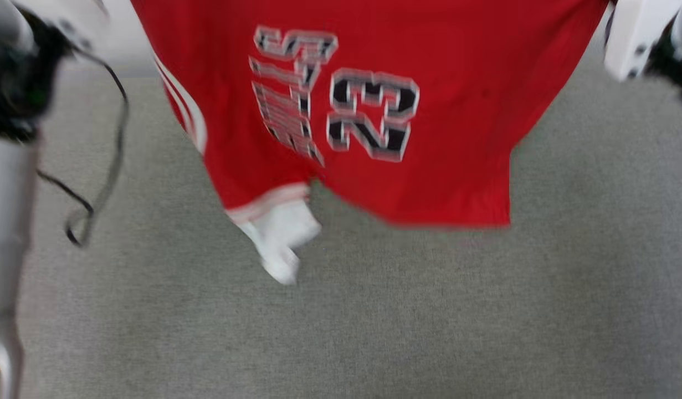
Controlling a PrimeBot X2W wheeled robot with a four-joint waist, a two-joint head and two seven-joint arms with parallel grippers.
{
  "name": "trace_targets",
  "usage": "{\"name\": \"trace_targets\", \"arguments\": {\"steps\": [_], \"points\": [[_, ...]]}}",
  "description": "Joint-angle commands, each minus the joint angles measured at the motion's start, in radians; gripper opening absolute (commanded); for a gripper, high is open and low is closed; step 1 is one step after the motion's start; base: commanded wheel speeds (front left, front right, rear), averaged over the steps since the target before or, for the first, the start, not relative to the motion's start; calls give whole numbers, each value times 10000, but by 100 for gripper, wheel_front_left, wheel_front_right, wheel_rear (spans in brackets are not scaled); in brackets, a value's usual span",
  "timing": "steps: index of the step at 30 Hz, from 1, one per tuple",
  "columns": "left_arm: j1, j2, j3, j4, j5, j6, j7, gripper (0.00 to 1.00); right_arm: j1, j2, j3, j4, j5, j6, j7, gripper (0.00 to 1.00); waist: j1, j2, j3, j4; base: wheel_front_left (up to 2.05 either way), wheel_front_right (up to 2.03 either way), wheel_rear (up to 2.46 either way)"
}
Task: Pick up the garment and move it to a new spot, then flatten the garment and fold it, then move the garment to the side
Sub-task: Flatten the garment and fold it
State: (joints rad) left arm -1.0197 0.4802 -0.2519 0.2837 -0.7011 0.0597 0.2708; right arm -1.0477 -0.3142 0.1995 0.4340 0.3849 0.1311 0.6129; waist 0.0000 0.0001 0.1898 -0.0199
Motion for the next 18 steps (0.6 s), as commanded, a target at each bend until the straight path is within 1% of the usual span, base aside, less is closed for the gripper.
{"name": "trace_targets", "arguments": {"steps": [1,4,8,11,14,18], "points": [[-333,100,57,28,102,-34,-14,0,-277,-35,-60,-15,-58,-7,-91,0,0,-1,448,-159,0,0,0],[-1530,210,38,428,384,-116,-136,0,-1165,-58,-257,23,-308,-7,-441,0,0,-1,1109,-286,0,0,0],[-3180,436,115,876,712,-235,-335,0,-2451,84,-470,22,-672,-9,-974,0,0,-1,2078,-503,0,0,0],[-4169,450,197,1238,791,-320,-537,0,-3198,171,-560,36,-1041,-9,-1311,0,0,-1,2741,-646,0,0,0],[-5387,721,371,1612,929,-383,-772,0,-4057,239,-630,-86,-1333,-10,-1495,0,0,-1,3455,-810,0,0,0],[-6495,781,190,2002,1232,-510,-865,0,-5102,304,-713,127,-1520,-12,-1866,0,0,-1,4186,-935,0,0,0]]}}
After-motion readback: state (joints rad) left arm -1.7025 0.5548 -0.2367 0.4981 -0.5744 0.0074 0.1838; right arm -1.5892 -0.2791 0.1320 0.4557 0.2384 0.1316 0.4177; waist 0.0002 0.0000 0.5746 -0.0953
